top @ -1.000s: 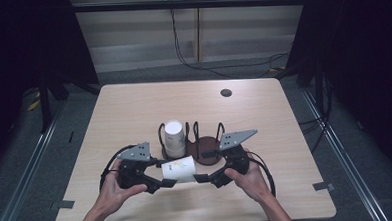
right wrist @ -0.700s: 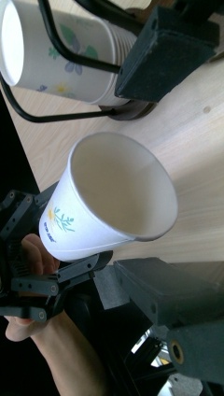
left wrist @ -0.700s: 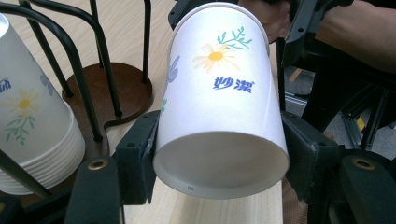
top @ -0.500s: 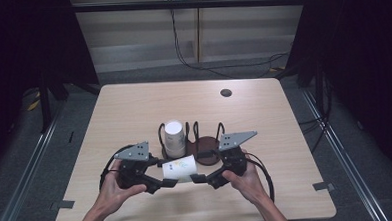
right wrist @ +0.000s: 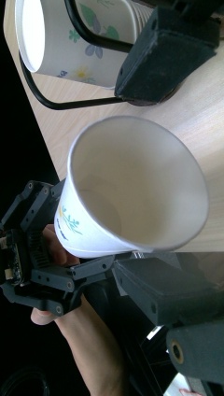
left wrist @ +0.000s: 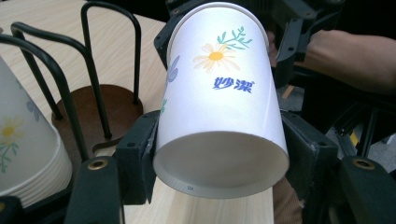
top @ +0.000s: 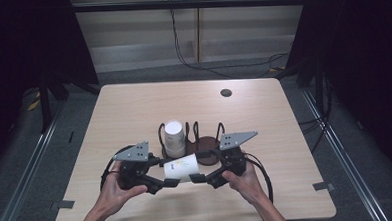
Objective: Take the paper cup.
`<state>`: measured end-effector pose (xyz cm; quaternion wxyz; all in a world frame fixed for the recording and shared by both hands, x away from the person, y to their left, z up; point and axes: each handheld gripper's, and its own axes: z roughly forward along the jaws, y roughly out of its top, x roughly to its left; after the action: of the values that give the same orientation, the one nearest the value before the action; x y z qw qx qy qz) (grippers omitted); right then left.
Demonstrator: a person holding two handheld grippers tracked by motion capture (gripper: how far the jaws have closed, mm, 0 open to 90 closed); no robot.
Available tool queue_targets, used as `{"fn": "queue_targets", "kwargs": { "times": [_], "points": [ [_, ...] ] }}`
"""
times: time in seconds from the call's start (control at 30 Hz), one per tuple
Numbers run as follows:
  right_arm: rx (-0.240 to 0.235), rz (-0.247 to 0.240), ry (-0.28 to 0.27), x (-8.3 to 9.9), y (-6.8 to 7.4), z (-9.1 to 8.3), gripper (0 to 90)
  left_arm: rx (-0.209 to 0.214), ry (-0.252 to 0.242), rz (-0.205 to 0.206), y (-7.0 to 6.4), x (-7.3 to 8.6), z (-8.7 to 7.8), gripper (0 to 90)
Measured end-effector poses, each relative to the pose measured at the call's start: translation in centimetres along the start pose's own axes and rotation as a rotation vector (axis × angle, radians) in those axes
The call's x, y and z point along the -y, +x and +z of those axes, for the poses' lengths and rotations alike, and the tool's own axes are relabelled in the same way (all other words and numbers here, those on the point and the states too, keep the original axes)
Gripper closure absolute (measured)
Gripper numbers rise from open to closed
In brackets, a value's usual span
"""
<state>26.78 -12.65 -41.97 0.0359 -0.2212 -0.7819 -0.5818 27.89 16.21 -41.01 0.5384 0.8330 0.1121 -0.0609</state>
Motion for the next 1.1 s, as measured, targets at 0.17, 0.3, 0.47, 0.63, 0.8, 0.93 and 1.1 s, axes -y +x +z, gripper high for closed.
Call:
{"fn": "queue_targets", "kwargs": {
  "times": [0.17,0.3,0.47,0.63,0.8,0.93,1.1],
  "points": [
    [-0.025,0.013,-0.011,0.09,-0.13,0.09,13.4,0.008,-0.018,-0.003,-0.1,-0.05,-0.04,36.3],
    [-0.048,0.027,-0.013,0.22,-0.18,0.42,13.3,0.021,-0.018,-0.008,-0.13,0.05,0.18,36.3],
    [-0.093,0.051,-0.017,0.42,-0.43,0.82,14.3,0.035,-0.022,-0.009,-0.18,0.13,0.49,36.3],
    [-0.13,0.07,-0.02,0.59,-0.68,0.91,20.4,0.037,-0.02,-0.014,-0.14,0.23,0.58,36.3],
    [-0.138,0.069,-0.022,0.56,-0.74,0.87,23.0,0.043,-0.031,-0.025,0.06,0.35,0.62,36.3],
    [-0.135,0.057,-0.023,0.53,-0.74,0.75,25.2,0.058,-0.028,-0.038,0.24,0.51,0.74,35.9],
    [-0.129,0.04,-0.039,0.4,-0.71,0.48,27.9,0.045,-0.026,-0.045,0.38,0.45,0.91,32.9]
  ]
}}
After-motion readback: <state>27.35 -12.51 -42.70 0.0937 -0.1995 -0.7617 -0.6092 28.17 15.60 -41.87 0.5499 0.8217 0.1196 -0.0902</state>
